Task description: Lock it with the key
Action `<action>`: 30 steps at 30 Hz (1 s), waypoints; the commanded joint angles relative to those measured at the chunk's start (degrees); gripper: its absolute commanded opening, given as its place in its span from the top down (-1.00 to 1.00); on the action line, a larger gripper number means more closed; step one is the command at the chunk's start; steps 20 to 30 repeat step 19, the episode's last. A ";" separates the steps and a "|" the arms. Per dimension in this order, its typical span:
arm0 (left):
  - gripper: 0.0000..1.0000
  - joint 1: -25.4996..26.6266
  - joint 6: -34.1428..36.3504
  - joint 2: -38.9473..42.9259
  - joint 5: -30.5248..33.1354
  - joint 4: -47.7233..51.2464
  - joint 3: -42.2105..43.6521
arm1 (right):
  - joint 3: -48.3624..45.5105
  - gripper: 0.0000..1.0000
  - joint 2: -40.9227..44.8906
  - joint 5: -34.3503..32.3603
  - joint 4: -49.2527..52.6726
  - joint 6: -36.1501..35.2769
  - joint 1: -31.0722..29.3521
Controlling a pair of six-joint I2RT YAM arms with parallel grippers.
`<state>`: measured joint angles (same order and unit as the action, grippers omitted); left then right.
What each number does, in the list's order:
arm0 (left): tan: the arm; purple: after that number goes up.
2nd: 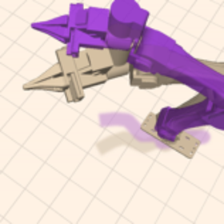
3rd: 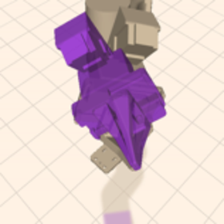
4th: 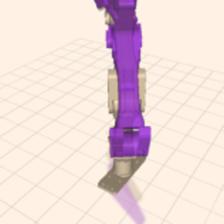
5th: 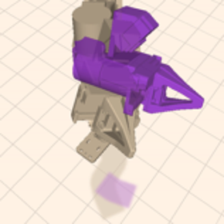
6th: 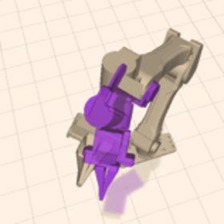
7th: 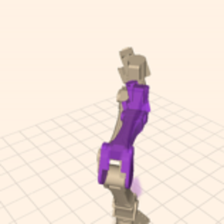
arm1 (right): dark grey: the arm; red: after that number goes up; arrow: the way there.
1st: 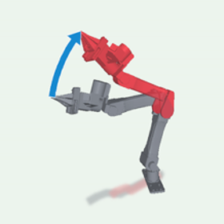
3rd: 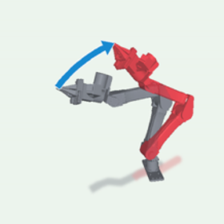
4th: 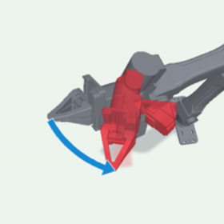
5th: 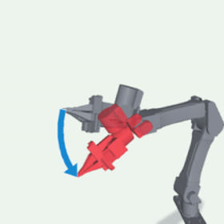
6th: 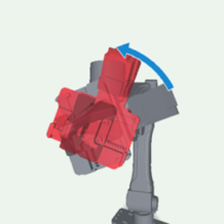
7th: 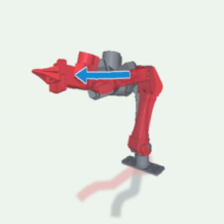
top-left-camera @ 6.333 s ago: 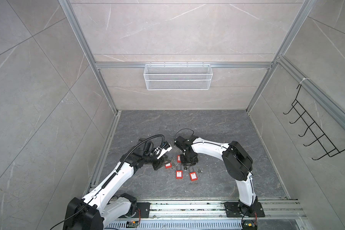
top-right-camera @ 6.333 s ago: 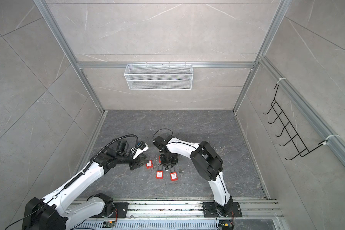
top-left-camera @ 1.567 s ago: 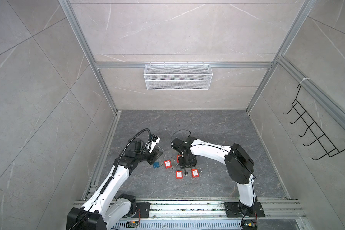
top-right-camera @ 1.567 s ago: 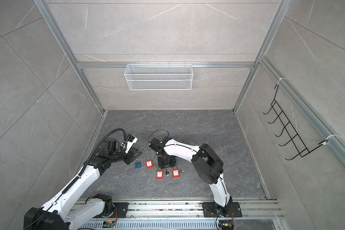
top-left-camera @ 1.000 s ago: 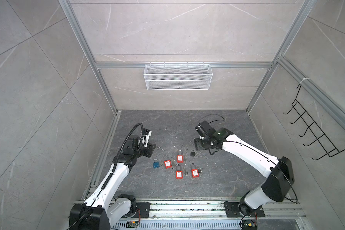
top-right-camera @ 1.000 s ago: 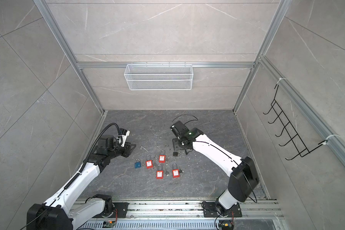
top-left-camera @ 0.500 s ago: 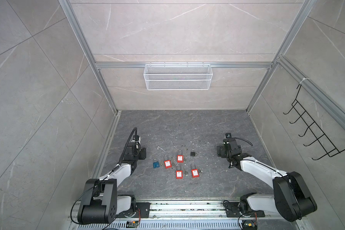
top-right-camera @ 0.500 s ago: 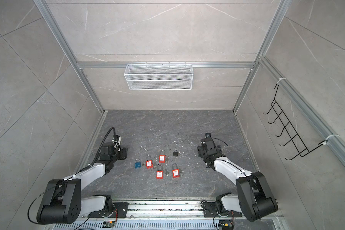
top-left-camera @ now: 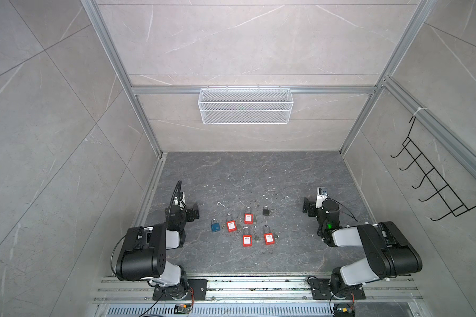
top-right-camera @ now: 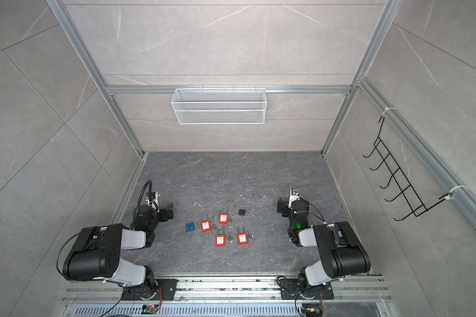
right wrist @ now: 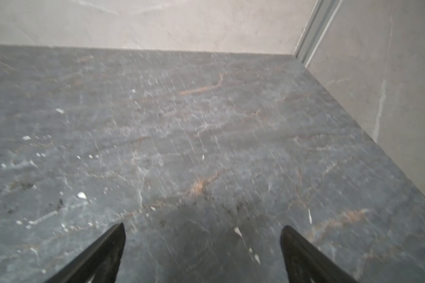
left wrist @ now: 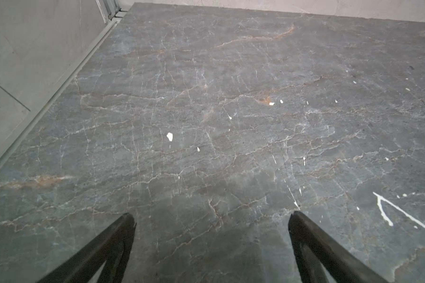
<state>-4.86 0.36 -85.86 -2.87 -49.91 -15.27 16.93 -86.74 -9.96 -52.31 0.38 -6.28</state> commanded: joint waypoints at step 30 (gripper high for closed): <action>-0.99 0.05 -1.42 0.00 2.87 2.32 -5.69 | 2.68 -0.98 -0.25 5.78 -0.34 0.89 2.09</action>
